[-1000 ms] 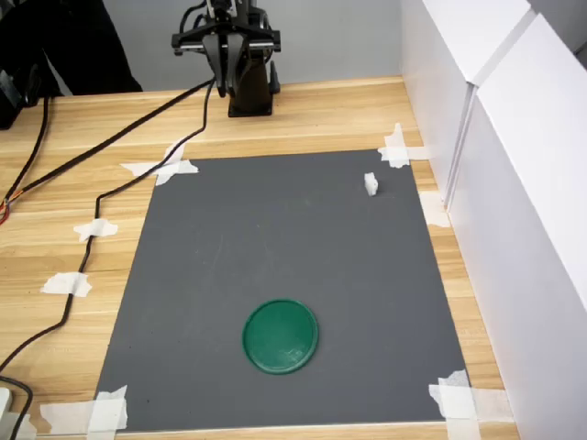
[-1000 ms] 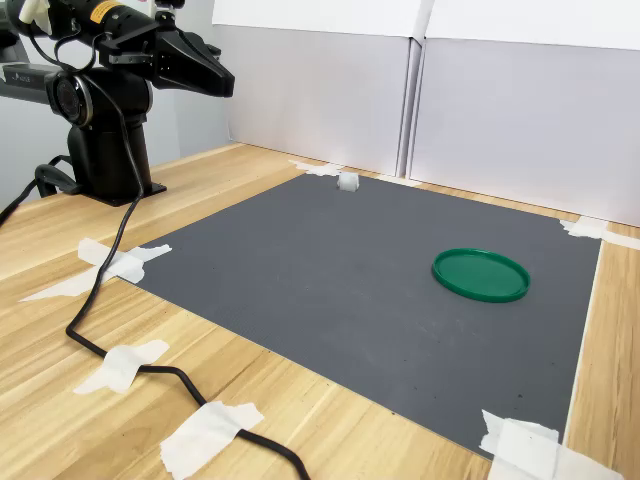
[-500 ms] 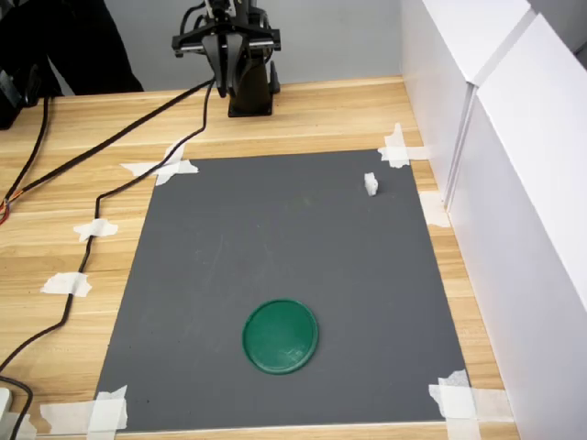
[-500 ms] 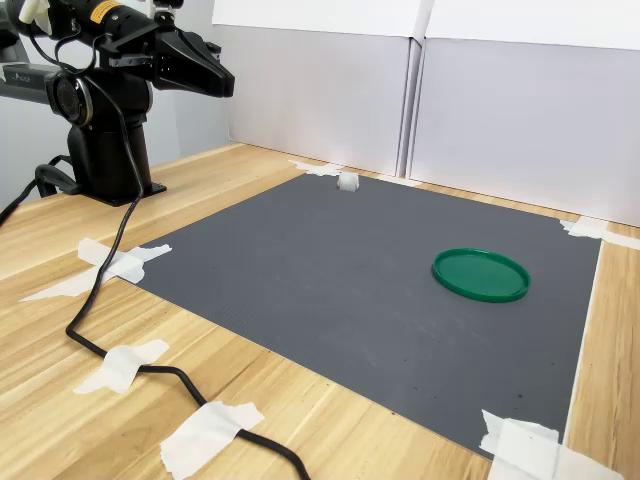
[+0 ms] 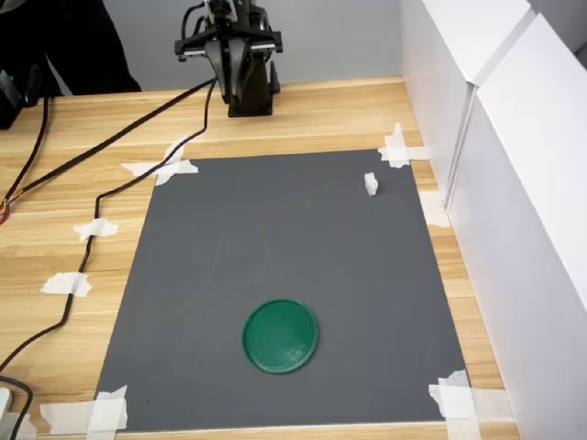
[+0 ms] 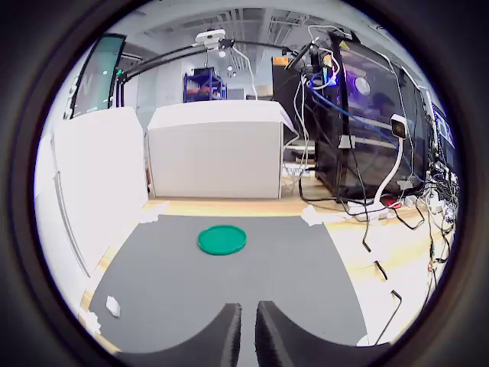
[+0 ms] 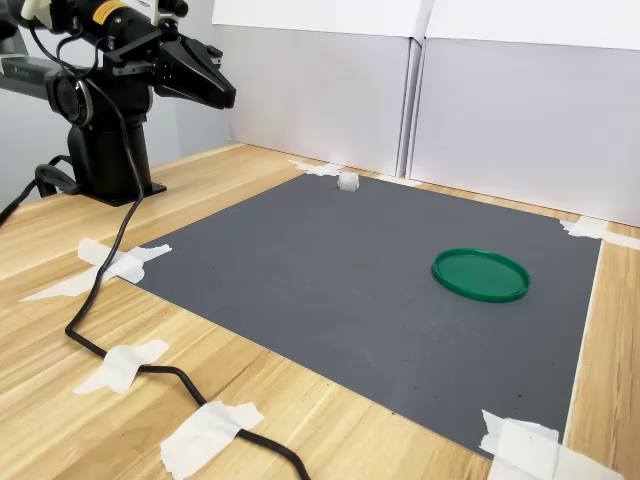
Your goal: Grasp a white terminal and put it on the green lid.
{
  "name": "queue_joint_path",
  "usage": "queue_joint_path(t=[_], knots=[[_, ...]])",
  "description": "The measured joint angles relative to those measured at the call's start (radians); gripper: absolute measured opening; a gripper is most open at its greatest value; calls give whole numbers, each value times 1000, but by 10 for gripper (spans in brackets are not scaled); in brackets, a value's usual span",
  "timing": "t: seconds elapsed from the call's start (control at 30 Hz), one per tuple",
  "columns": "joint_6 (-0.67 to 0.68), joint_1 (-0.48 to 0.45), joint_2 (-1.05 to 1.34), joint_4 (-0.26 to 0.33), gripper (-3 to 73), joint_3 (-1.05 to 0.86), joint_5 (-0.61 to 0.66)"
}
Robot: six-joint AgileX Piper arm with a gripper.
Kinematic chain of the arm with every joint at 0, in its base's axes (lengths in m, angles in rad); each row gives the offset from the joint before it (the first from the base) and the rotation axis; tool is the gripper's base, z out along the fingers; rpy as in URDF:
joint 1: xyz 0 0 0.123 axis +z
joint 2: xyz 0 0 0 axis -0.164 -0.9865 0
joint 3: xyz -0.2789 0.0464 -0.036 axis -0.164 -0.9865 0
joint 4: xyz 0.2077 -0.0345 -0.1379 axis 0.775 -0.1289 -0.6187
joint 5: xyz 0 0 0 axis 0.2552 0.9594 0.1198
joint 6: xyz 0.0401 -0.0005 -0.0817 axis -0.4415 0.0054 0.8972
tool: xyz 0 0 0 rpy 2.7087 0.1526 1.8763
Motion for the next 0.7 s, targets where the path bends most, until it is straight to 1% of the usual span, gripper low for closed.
queue_joint_path(t=[0.27, 0.37, 0.43, 0.57, 0.7], knots=[[1, 0, -250, -40, 72, 230, 165], [1, 0, -350, -57, 72, 334, 265], [1, 0, -426, -66, 72, 409, 359], [1, 0, -563, -50, 72, 520, 516], [27, -7, -645, -25, 72, 583, 605]])
